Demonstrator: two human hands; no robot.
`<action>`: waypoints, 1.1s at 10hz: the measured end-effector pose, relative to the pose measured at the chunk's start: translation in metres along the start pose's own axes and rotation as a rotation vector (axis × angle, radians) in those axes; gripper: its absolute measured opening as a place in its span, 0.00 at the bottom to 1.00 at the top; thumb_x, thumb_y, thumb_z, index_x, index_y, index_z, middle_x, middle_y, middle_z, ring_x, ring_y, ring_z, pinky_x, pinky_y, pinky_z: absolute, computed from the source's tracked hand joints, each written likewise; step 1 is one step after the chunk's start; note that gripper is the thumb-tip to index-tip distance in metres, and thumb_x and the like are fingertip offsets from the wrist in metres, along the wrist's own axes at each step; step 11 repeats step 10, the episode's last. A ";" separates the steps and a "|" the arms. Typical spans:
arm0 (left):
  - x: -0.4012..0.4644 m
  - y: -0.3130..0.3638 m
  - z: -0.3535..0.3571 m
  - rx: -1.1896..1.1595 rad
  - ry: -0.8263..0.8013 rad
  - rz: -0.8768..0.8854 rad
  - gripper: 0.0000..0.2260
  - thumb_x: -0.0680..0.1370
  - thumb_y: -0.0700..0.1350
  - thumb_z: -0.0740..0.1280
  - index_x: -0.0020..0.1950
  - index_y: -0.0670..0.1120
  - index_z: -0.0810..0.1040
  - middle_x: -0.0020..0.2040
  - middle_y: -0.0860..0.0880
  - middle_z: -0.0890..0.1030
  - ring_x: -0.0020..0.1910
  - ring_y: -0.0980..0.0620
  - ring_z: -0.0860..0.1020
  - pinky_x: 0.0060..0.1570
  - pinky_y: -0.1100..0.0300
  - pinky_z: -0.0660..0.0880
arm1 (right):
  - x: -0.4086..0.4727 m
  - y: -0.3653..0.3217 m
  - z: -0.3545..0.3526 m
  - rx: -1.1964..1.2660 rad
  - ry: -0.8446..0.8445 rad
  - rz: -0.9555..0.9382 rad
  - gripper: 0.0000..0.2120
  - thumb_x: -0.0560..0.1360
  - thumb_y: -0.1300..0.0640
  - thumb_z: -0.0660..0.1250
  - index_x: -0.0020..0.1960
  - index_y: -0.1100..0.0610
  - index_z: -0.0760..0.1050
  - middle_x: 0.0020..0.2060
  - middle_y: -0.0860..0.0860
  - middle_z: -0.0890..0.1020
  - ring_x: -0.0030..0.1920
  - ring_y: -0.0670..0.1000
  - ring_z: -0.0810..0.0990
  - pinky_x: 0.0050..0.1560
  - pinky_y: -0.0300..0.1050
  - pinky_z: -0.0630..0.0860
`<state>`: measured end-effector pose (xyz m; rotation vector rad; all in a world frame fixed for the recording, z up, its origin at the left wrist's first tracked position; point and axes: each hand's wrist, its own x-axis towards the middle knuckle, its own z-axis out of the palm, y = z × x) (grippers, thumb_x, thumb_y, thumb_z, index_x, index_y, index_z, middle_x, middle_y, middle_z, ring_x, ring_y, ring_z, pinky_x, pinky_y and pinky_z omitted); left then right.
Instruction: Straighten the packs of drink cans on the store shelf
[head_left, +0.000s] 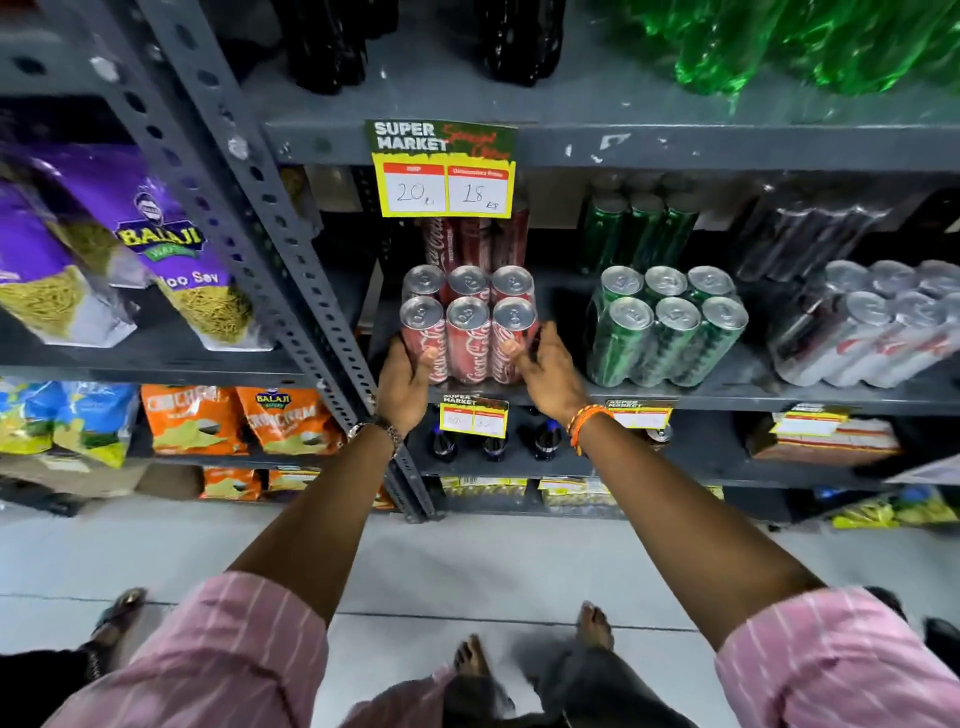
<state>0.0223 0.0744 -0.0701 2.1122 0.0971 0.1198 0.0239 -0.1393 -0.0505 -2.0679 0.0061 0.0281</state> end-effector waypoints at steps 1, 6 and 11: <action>-0.005 0.000 0.001 0.009 -0.014 0.023 0.18 0.82 0.44 0.61 0.69 0.36 0.68 0.66 0.37 0.77 0.64 0.40 0.77 0.58 0.61 0.69 | -0.007 0.003 0.000 0.020 0.022 0.001 0.15 0.81 0.56 0.64 0.64 0.60 0.67 0.62 0.55 0.78 0.61 0.51 0.77 0.58 0.41 0.71; -0.002 0.010 0.000 -0.045 -0.054 -0.059 0.19 0.82 0.47 0.62 0.69 0.38 0.68 0.65 0.39 0.79 0.64 0.40 0.78 0.65 0.47 0.74 | -0.008 0.000 -0.009 -0.051 0.043 -0.034 0.17 0.82 0.52 0.63 0.65 0.62 0.66 0.64 0.58 0.78 0.64 0.56 0.78 0.65 0.50 0.75; -0.015 0.029 -0.004 -0.057 -0.072 -0.090 0.24 0.80 0.47 0.65 0.73 0.39 0.63 0.69 0.42 0.76 0.68 0.43 0.76 0.66 0.54 0.72 | -0.019 -0.017 -0.020 -0.041 0.051 0.011 0.22 0.79 0.61 0.67 0.70 0.62 0.64 0.65 0.55 0.77 0.68 0.56 0.76 0.64 0.40 0.70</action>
